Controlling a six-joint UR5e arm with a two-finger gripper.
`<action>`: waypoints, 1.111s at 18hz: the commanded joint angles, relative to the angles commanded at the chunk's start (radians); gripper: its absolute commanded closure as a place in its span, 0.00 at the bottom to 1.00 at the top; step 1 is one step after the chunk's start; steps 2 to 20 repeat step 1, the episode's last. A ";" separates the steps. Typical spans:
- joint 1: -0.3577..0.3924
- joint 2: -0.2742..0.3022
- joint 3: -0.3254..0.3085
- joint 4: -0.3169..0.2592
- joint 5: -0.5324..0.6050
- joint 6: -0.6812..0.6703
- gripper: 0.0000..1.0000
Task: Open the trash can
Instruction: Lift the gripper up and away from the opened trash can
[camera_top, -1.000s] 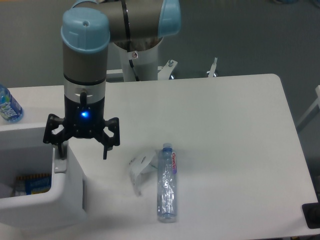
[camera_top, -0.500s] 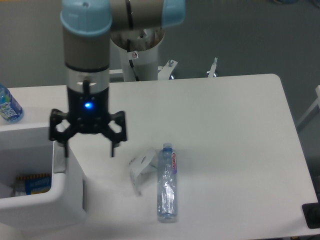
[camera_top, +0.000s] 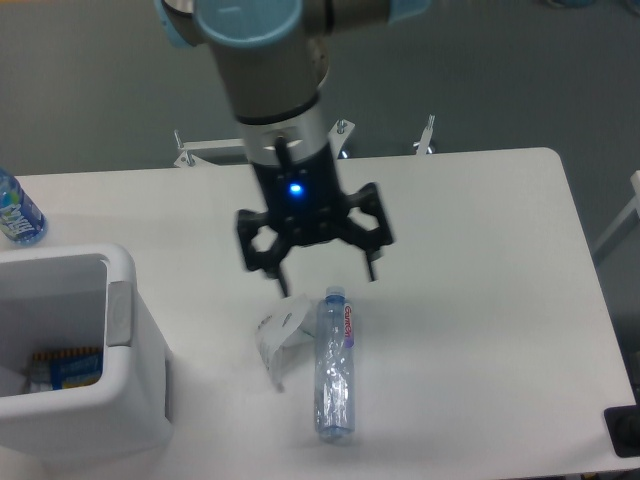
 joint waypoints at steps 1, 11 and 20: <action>0.017 0.011 -0.017 -0.014 -0.002 0.049 0.00; 0.017 0.011 -0.017 -0.014 -0.002 0.049 0.00; 0.017 0.011 -0.017 -0.014 -0.002 0.049 0.00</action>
